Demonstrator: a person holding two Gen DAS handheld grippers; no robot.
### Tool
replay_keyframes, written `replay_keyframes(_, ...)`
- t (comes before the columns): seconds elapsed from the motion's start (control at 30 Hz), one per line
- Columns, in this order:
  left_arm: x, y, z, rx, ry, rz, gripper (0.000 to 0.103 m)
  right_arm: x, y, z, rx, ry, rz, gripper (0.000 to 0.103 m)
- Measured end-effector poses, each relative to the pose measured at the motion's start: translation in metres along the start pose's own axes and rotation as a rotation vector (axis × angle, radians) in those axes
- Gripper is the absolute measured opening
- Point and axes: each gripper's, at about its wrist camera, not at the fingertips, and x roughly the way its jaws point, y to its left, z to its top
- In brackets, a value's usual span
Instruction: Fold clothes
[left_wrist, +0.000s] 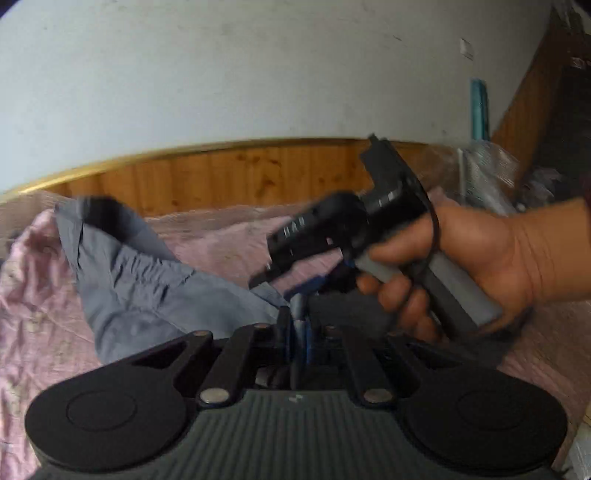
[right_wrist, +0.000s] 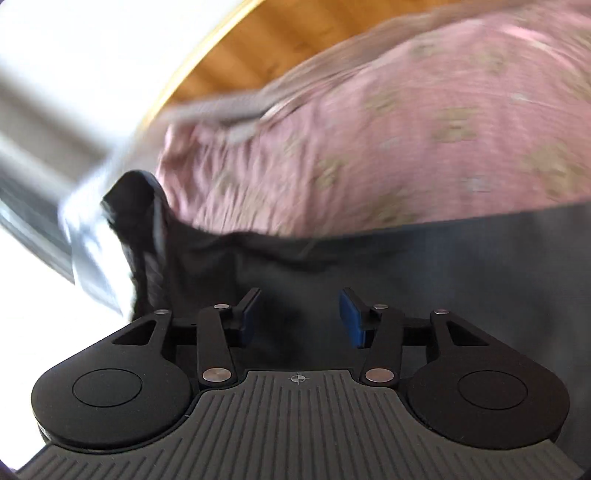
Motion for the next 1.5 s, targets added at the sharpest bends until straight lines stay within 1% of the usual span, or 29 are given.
replay_keyframes(0.07,0.025,-0.019,-0.013,0.031,0.065,-0.054,0.007,-0.017,-0.033,-0.003,0.083,-0.012,-0.047,0.056)
replay_keyframes(0.1,0.033,-0.025,-0.019,0.047,0.094,-0.075,0.007,-0.023,-0.042,-0.006,0.089,-0.013,-0.079,0.056)
replay_keyframes(0.17,0.048,-0.038,-0.03,0.083,0.151,-0.115,0.007,-0.031,-0.048,-0.013,0.067,-0.009,-0.118,0.056)
replay_keyframes(0.23,0.057,-0.047,-0.039,0.114,0.197,-0.12,0.007,-0.029,-0.04,-0.02,0.014,0.008,-0.102,0.056)
replay_keyframes(0.27,0.06,-0.047,-0.044,0.114,0.217,-0.121,0.007,-0.027,-0.034,-0.024,-0.018,0.02,-0.093,0.057)
replay_keyframes(0.33,0.063,-0.046,-0.05,0.107,0.248,-0.122,0.009,-0.01,-0.017,-0.03,-0.12,0.059,-0.088,0.066)
replay_keyframes(0.4,0.062,-0.046,-0.052,0.103,0.26,-0.116,0.014,0.009,0.001,-0.036,-0.238,0.102,-0.09,0.066)
replay_keyframes(0.43,0.061,-0.045,-0.054,0.101,0.266,-0.113,0.015,0.019,0.01,-0.04,-0.303,0.127,-0.086,0.063)
replay_keyframes(0.47,0.054,-0.041,-0.051,0.091,0.264,-0.114,0.018,0.029,0.019,-0.043,-0.366,0.149,-0.085,0.062)
replay_keyframes(0.57,0.016,-0.018,-0.037,0.014,0.191,-0.11,0.02,0.051,0.031,-0.055,-0.506,0.225,-0.127,0.061)
replay_keyframes(0.67,-0.005,0.027,-0.032,-0.157,0.13,-0.033,0.032,0.056,0.021,-0.062,-0.511,0.255,-0.152,0.061)
replay_keyframes(0.73,-0.019,0.059,-0.03,-0.276,0.09,0.022,0.033,0.054,0.017,-0.066,-0.515,0.241,-0.145,0.061)
replay_keyframes(0.77,-0.013,0.068,-0.038,-0.295,0.118,0.055,0.032,0.052,0.017,-0.069,-0.523,0.238,-0.148,0.061)
replay_keyframes(0.8,-0.002,0.076,-0.048,-0.3,0.162,0.089,0.031,0.05,0.018,-0.072,-0.532,0.244,-0.157,0.061)
replay_keyframes(0.83,0.008,0.083,-0.058,-0.305,0.206,0.123,0.032,0.048,0.02,-0.075,-0.542,0.25,-0.165,0.061)
replay_keyframes(0.9,0.027,0.094,-0.08,-0.305,0.301,0.202,0.03,0.043,0.023,-0.082,-0.561,0.262,-0.183,0.06)
replay_keyframes(0.93,0.03,0.095,-0.089,-0.3,0.325,0.224,0.03,0.041,0.024,-0.089,-0.58,0.268,-0.193,0.06)
replay_keyframes(1.0,0.029,0.09,-0.1,-0.251,0.338,0.246,0.03,0.039,0.03,-0.109,-0.659,0.27,-0.233,0.06)
replay_keyframes(1.07,0.03,0.089,-0.104,-0.231,0.344,0.254,0.03,0.039,0.038,-0.127,-0.744,0.265,-0.279,0.061)
replay_keyframes(1.1,0.03,0.089,-0.106,-0.224,0.346,0.257,0.03,0.039,0.041,-0.13,-0.768,0.269,-0.294,0.061)
replay_keyframes(1.13,0.031,0.091,-0.106,-0.223,0.347,0.253,0.03,0.04,0.043,-0.128,-0.764,0.28,-0.301,0.061)
replay_keyframes(1.17,0.033,0.094,-0.106,-0.224,0.348,0.247,0.03,0.039,0.045,-0.124,-0.752,0.279,-0.306,0.057)
replay_keyframes(1.23,0.027,0.09,-0.106,-0.22,0.346,0.233,0.03,0.032,0.05,-0.113,-0.711,0.243,-0.312,0.051)
replay_keyframes(1.27,0.024,0.088,-0.105,-0.217,0.345,0.226,0.029,0.028,0.052,-0.109,-0.698,0.222,-0.312,0.05)
replay_keyframes(1.3,0.023,0.089,-0.101,-0.216,0.338,0.213,0.029,0.025,0.053,-0.107,-0.696,0.197,-0.31,0.05)
replay_keyframes(1.33,0.023,0.092,-0.094,-0.214,0.329,0.198,0.029,0.026,0.052,-0.107,-0.693,0.192,-0.316,0.05)
replay_keyframes(1.4,0.024,0.098,-0.082,-0.211,0.31,0.167,0.027,0.033,0.044,-0.111,-0.674,0.223,-0.34,0.049)
replay_keyframes(1.47,0.024,0.104,-0.069,-0.209,0.292,0.137,0.026,0.026,0.039,-0.11,-0.614,0.213,-0.344,0.048)
replay_keyframes(1.5,0.024,0.107,-0.063,-0.207,0.283,0.121,0.026,0.019,0.039,-0.109,-0.587,0.192,-0.346,0.048)
